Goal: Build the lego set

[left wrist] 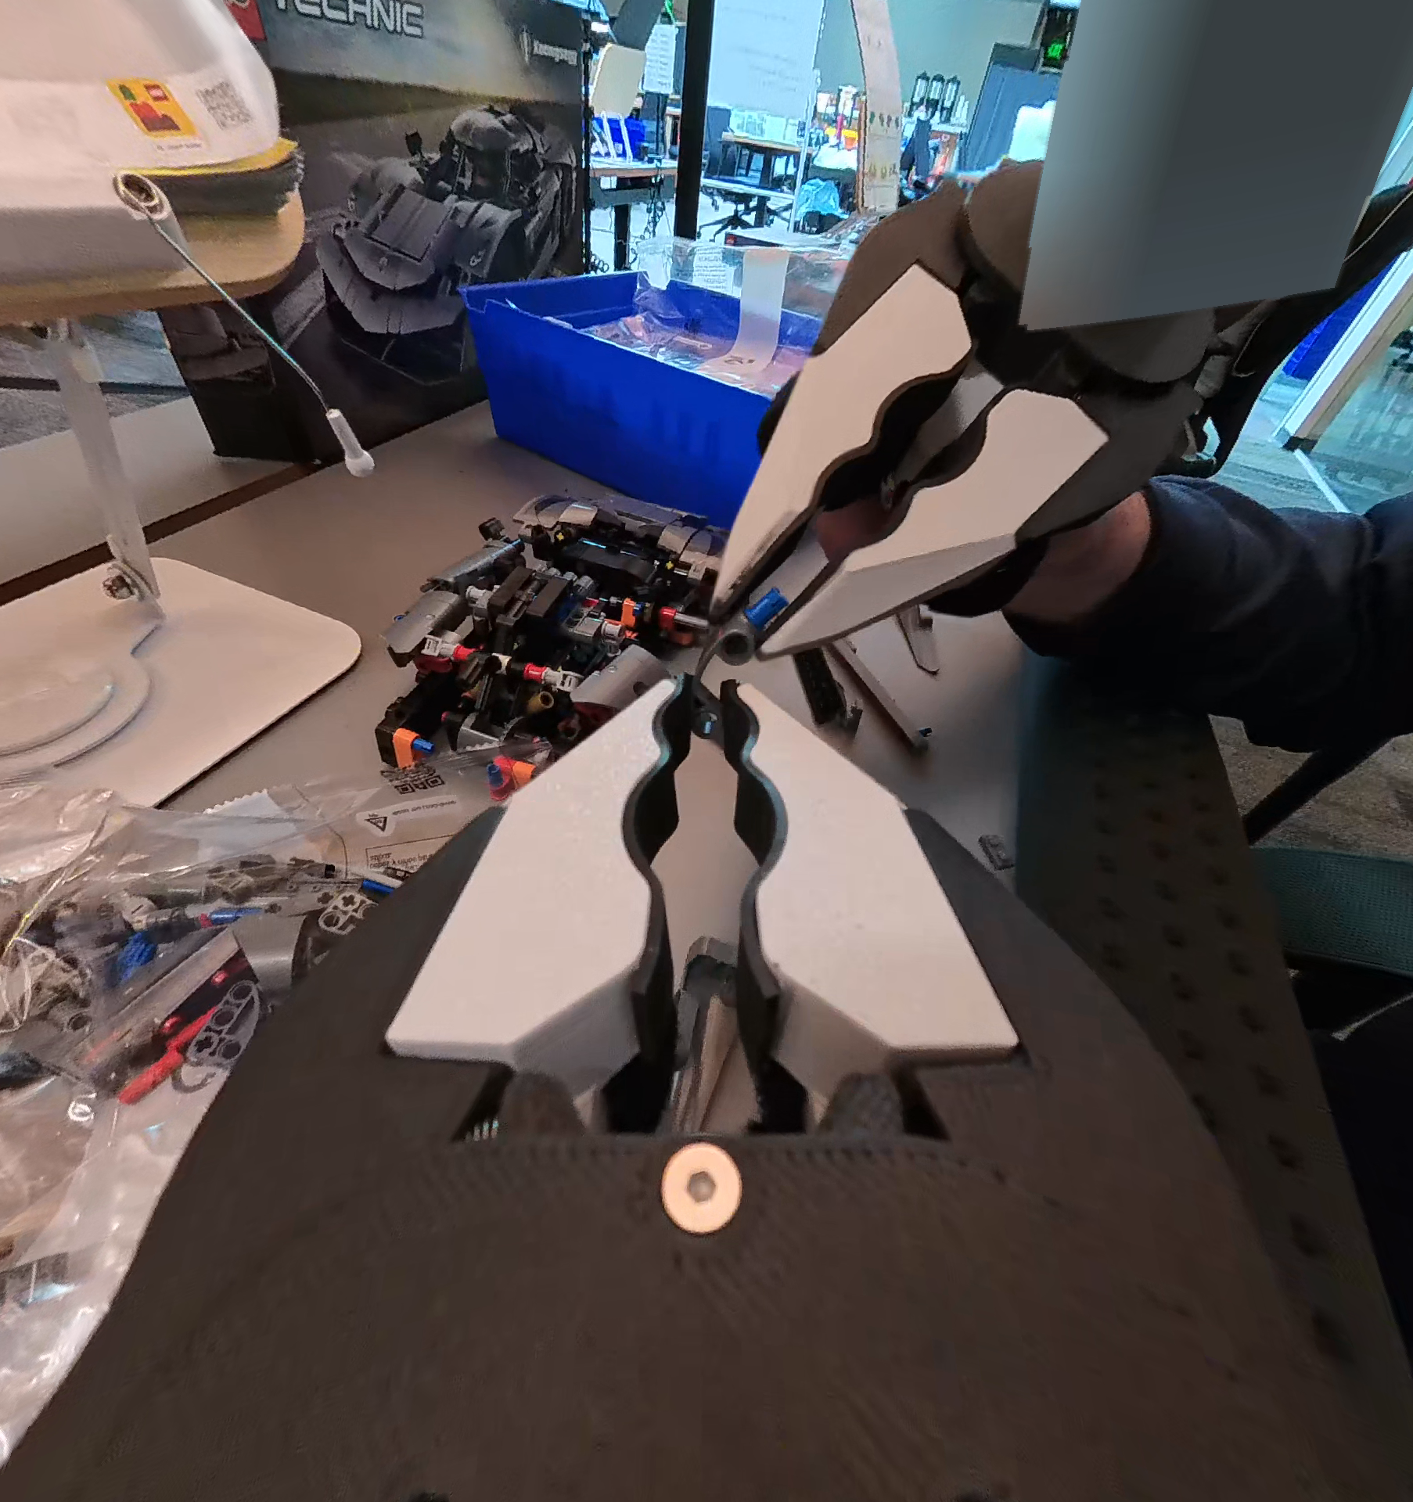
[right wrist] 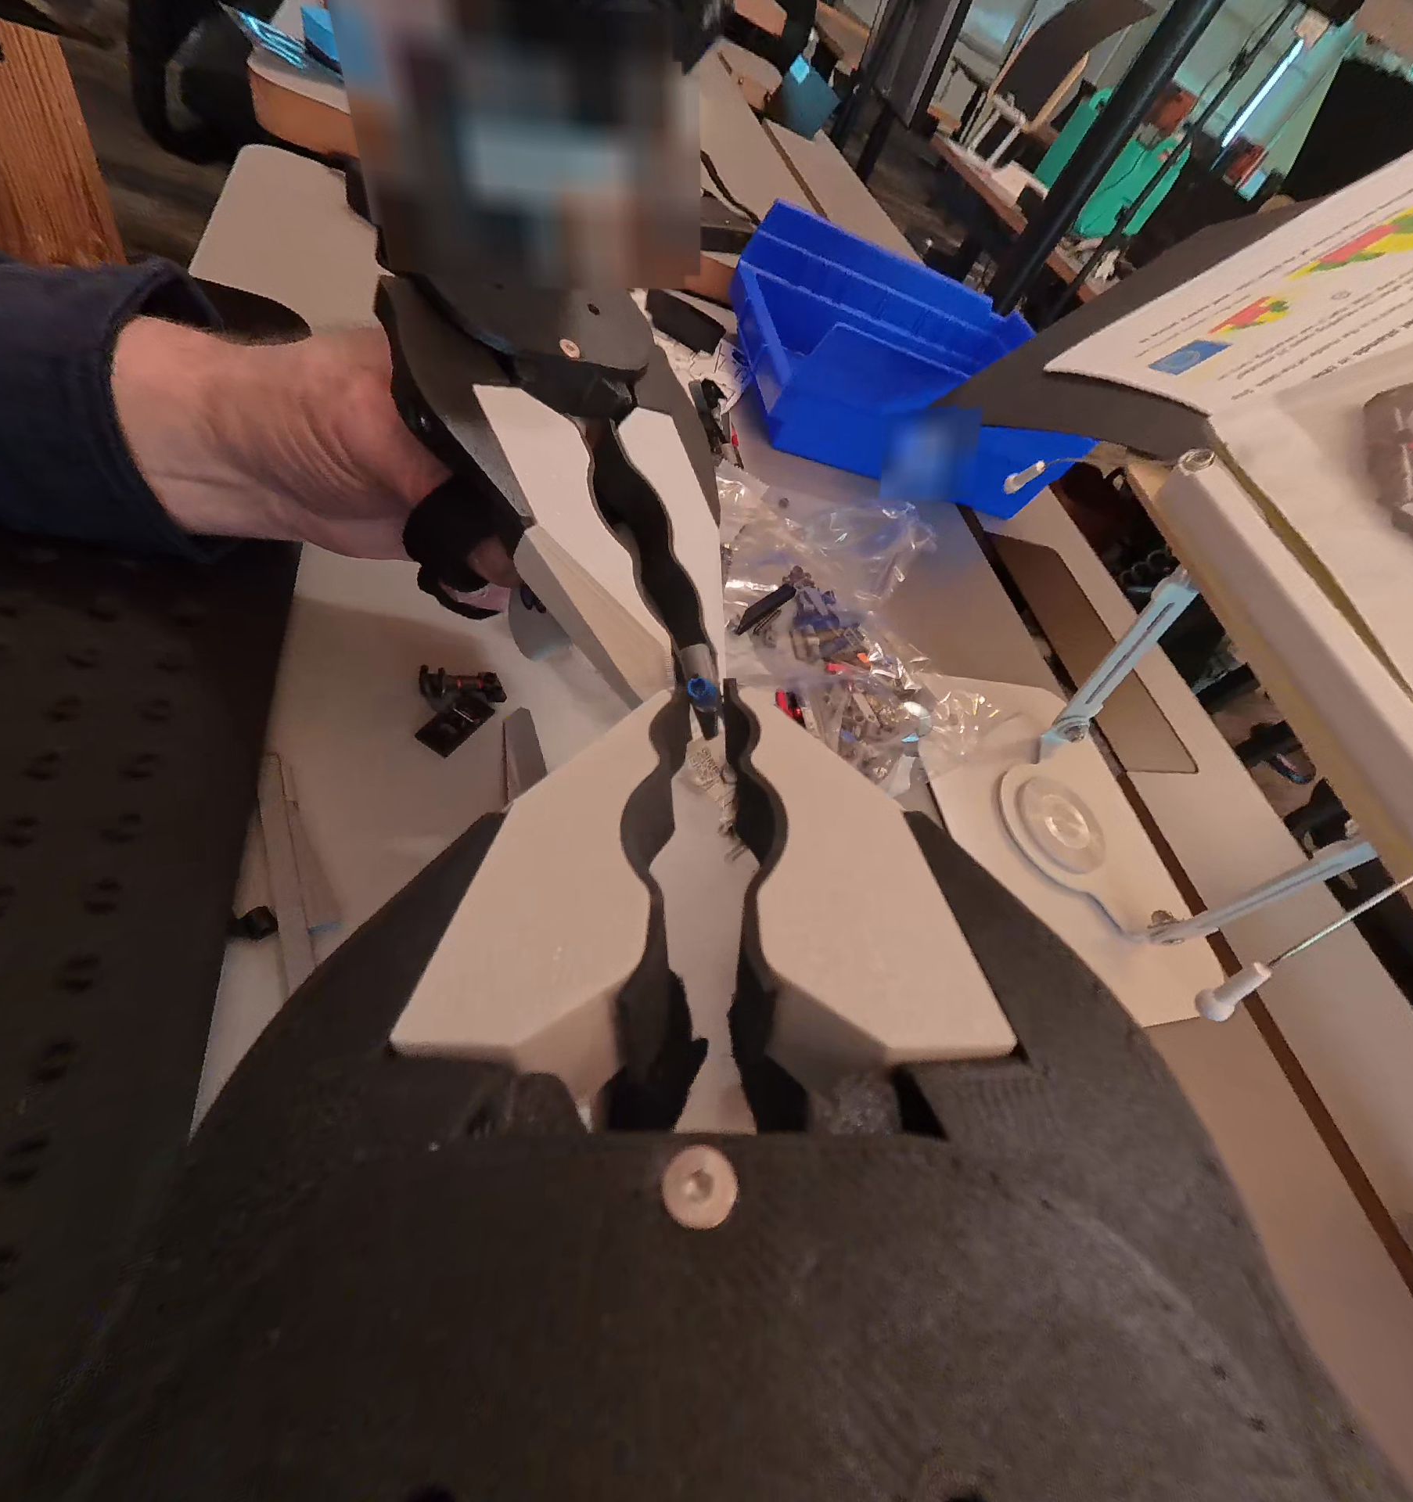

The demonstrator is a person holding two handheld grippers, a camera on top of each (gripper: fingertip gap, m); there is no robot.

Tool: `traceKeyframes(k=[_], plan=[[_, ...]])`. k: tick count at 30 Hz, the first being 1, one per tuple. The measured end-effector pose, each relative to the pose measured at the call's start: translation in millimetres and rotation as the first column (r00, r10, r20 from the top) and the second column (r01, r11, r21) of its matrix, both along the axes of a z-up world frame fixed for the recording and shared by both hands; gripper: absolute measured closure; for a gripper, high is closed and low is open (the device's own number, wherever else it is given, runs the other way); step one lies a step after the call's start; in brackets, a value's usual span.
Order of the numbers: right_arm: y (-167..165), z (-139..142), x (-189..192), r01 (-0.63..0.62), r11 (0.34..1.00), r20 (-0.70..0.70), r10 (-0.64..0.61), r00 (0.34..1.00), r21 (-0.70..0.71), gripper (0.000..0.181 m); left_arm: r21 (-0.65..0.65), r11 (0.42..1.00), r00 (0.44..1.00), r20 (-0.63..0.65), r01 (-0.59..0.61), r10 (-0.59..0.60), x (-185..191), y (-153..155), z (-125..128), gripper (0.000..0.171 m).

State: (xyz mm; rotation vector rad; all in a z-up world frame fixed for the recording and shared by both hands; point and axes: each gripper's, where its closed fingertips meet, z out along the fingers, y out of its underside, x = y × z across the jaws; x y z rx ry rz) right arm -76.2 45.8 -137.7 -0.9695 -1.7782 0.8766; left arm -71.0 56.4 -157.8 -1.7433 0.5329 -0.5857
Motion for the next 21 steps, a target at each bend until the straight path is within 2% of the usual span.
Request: traceKeyframes(k=[8, 17, 21], plan=[[1.2, -0.4, 3.1, 0.013, 0.999, 0.015, -0.014, 1.0, 0.051, 0.178, 0.004, 1.0, 1.0, -0.008, 0.001, -0.001, 1.2, 0.3, -0.6, 0.167], [-0.6, -1.0, 2.6, -0.035, 0.994, 0.018, 0.037, 0.999, -0.103, 0.179, 0.069, 0.997, 0.995, -0.087, -0.035, 0.041, 1.5, 2.4, 2.0, 0.166], [-1.0, 0.0, 1.7, -0.028, 0.997, 0.008, 0.029, 1.0, -0.073, 0.177, 0.085, 0.994, 0.986, -0.146, -0.065, 0.077, -2.4, 3.2, 0.5, 0.166]])
